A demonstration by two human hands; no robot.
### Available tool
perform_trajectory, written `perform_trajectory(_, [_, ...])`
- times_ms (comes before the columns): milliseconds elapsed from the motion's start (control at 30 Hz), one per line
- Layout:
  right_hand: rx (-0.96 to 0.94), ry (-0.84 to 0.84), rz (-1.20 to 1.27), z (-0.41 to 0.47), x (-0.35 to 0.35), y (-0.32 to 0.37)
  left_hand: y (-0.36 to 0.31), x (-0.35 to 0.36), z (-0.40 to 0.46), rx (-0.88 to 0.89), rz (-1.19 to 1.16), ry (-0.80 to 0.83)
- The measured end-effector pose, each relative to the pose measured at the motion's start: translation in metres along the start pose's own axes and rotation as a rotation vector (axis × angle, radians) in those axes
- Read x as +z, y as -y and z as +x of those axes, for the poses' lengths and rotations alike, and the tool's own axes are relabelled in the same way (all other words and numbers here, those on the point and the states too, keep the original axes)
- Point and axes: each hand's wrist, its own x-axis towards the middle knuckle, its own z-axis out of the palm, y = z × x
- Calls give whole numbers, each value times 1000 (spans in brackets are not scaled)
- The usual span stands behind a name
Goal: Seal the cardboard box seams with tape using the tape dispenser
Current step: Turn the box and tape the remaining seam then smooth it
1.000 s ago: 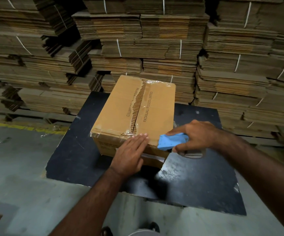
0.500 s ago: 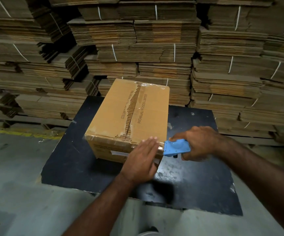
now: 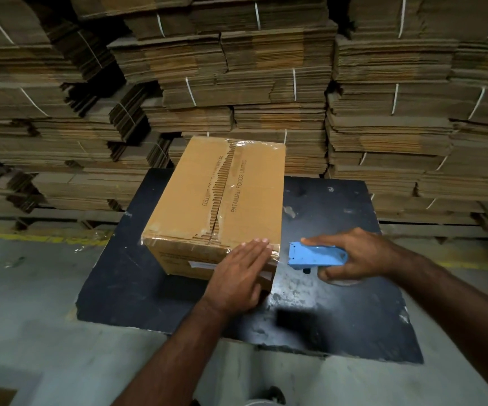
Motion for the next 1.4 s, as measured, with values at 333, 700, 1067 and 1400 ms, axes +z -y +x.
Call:
perform_trajectory(333, [-43, -100, -8, 12, 22, 2, -21, -6, 16, -36, 119, 67])
perform_trajectory(700, [-10, -91, 205, -3, 48, -10, -21, -12, 20, -30, 210, 189])
perform_trajectory(1067, [126, -9, -81, 14, 73, -21, -31, -13, 25, -109, 254, 216])
perform_trajectory(1400, [671, -118, -1, 35, 172, 11, -33, -4, 25, -115, 245, 141])
